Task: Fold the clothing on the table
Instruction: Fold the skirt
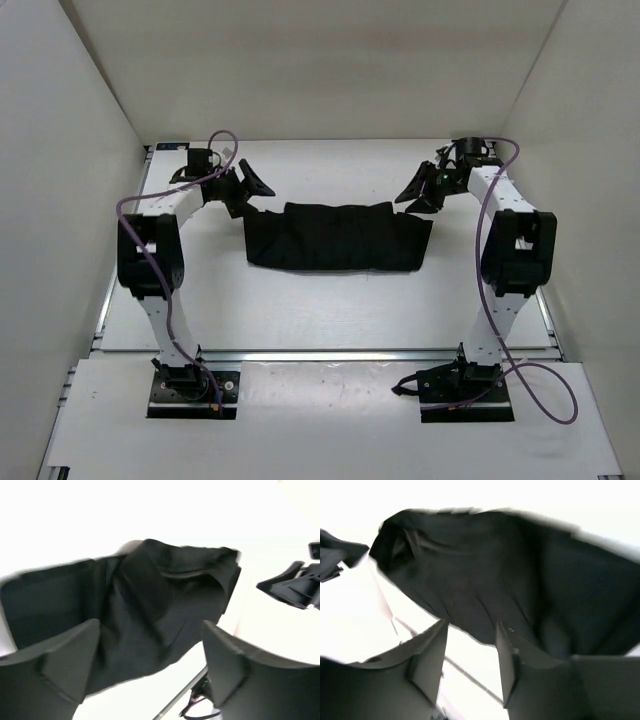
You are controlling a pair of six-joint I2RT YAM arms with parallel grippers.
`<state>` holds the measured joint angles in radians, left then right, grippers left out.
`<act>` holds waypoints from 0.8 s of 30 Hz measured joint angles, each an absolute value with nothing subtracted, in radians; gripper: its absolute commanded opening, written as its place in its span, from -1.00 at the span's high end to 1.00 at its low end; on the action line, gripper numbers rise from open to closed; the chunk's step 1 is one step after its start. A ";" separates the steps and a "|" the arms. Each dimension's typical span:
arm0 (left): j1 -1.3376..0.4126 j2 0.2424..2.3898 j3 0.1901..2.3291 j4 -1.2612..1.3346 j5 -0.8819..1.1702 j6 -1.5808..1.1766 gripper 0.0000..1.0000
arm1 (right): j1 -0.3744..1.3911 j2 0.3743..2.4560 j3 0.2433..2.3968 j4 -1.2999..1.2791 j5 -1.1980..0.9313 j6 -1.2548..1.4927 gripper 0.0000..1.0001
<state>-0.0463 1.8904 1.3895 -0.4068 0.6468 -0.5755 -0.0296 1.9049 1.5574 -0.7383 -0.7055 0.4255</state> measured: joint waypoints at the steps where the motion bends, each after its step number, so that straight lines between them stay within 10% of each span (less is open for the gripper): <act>1: -0.031 1.949 1.400 -0.355 0.678 -0.615 -0.97 | -0.040 1.949 1.573 -0.711 -0.699 0.429 0.08; 20: -0.134 1.596 0.916 -0.154 0.611 -0.628 -0.97 | -0.051 1.431 0.649 -0.229 -0.430 0.820 -0.12; 24: -0.130 1.589 0.788 -0.167 0.543 -0.638 -0.61 | -0.033 1.423 0.576 -0.117 -0.402 0.949 -0.11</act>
